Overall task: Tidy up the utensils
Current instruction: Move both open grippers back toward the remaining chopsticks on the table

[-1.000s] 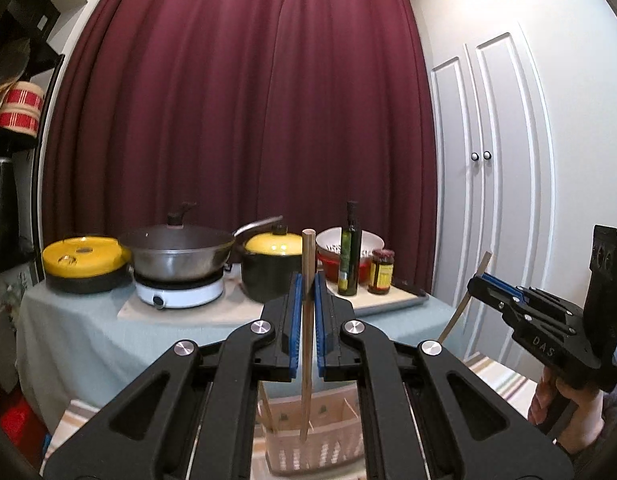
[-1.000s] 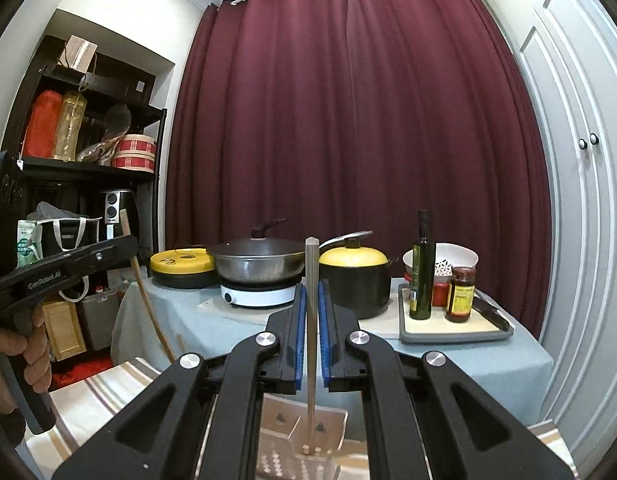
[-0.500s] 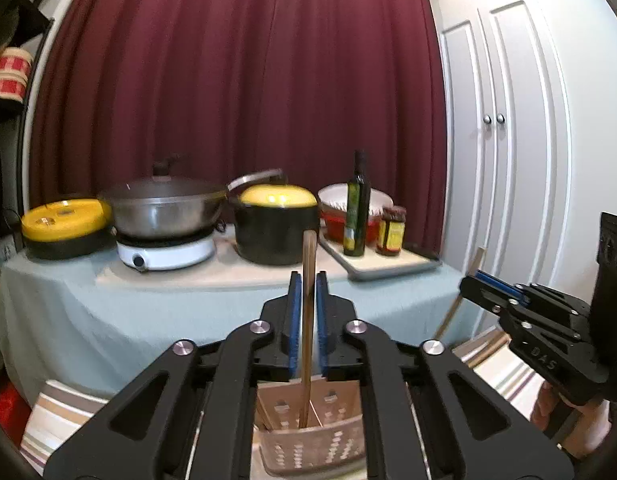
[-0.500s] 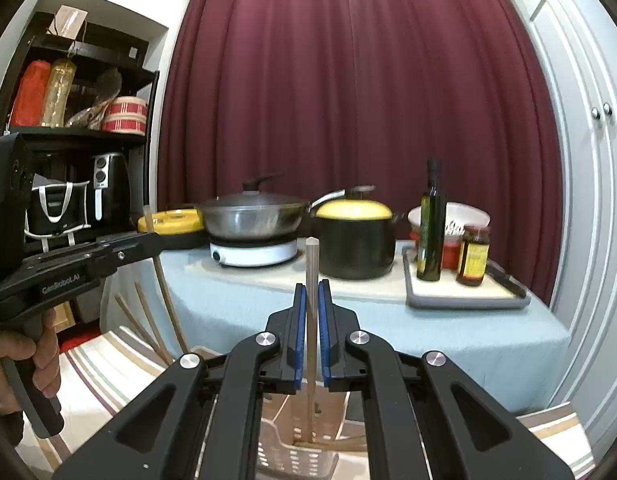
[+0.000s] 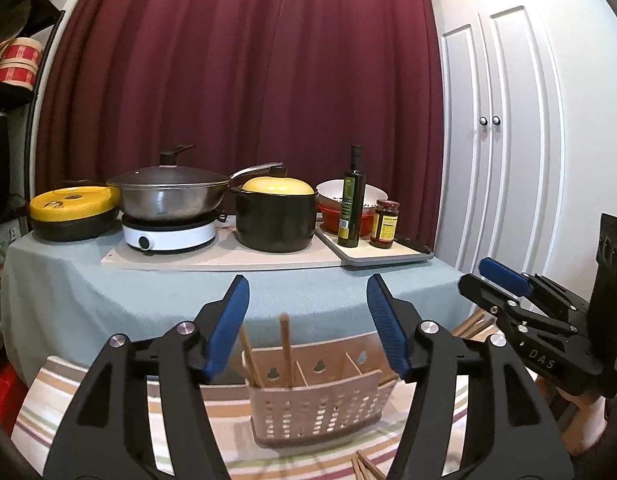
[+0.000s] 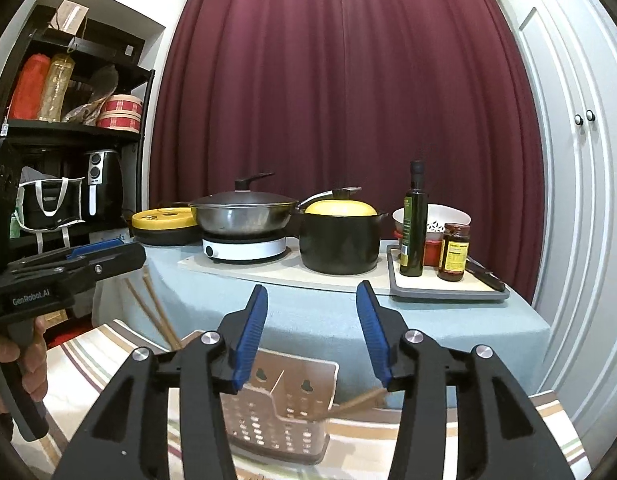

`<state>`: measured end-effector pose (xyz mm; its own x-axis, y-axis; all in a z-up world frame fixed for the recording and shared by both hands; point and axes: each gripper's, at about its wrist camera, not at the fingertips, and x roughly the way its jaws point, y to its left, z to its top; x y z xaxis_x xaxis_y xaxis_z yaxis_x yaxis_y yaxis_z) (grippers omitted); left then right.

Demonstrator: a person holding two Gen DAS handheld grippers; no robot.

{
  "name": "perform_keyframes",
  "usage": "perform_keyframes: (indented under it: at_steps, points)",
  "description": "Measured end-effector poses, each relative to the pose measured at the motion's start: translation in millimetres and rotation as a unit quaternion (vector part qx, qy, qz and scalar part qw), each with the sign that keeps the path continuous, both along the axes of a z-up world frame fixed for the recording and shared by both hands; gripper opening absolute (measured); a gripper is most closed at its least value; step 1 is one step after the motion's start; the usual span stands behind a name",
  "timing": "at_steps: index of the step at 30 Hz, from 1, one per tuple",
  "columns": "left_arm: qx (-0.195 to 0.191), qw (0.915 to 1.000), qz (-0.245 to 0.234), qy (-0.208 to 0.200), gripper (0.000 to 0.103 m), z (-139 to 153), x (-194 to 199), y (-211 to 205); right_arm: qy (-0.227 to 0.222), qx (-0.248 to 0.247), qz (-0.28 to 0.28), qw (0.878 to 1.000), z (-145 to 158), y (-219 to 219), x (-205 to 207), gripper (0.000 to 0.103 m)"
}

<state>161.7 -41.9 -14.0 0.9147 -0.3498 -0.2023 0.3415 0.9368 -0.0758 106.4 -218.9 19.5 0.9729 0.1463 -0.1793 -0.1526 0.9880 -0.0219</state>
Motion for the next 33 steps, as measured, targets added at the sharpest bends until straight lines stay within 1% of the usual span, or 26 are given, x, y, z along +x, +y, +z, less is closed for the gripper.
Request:
perform_keyframes:
  at_steps: [5,8,14,17,20,23,28,33]
  points:
    - [0.002,0.9999,0.010,0.006,0.061,-6,-23,6,0.006,-0.009,-0.008,1.000,-4,-1,-24,0.046]
    - [0.002,0.9997,0.017,0.019,0.061,-16,-35,10,0.017,-0.011,-0.011,1.000,-12,-3,-39,0.046]
    - [-0.002,0.9973,0.036,0.063,0.061,-50,-59,20,0.048,-0.010,-0.020,0.999,-39,-7,-65,0.046]
    - [-0.003,0.9953,0.042,0.087,0.061,-67,-70,24,0.072,-0.009,-0.022,0.997,-60,-8,-79,0.046]
    - [0.004,0.9936,0.050,0.101,0.061,-83,-82,26,0.089,-0.011,-0.023,0.996,-76,-7,-89,0.046]
    - [0.023,0.9923,0.061,0.105,0.061,-99,-97,27,0.108,-0.005,-0.022,0.994,-94,-9,-102,0.046]
    - [0.048,0.9898,0.074,0.112,0.061,-123,-122,28,0.126,-0.008,-0.019,0.992,-119,-8,-120,0.046]
    - [0.056,0.9869,0.077,0.130,0.061,-142,-138,31,0.151,-0.007,-0.007,0.988,-145,-3,-135,0.046]
